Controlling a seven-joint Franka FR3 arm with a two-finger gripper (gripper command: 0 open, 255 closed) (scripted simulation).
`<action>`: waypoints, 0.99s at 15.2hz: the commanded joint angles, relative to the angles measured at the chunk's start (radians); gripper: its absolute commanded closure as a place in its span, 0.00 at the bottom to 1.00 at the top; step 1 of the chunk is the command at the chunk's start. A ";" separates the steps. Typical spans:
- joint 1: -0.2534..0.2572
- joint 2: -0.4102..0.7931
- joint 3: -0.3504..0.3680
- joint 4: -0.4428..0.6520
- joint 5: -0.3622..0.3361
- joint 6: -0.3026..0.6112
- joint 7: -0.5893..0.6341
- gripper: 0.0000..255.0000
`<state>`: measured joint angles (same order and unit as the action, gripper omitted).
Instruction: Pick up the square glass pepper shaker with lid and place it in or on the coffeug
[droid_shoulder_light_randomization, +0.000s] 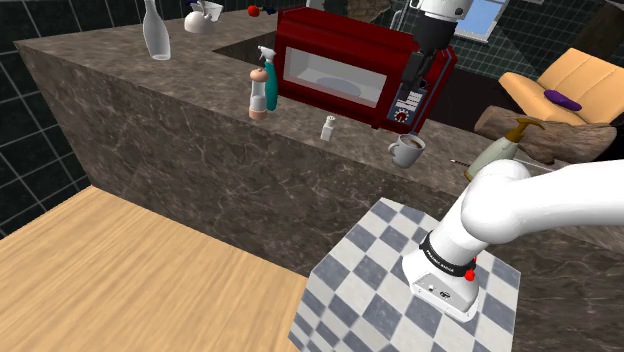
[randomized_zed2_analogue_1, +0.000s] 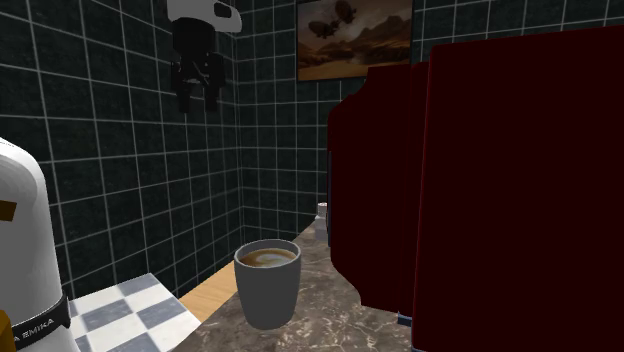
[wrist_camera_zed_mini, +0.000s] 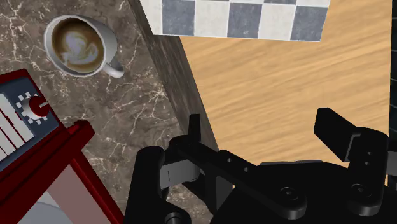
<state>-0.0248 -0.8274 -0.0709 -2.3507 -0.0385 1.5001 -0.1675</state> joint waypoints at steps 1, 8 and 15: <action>0.000 0.000 0.000 0.000 0.000 0.000 0.000 0.00; 0.001 0.244 -0.042 0.030 -0.035 0.177 -0.048 0.00; 0.002 0.514 -0.078 0.126 -0.049 0.317 -0.095 0.00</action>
<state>-0.0220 -0.3578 -0.1418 -2.2395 -0.0858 1.7923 -0.2529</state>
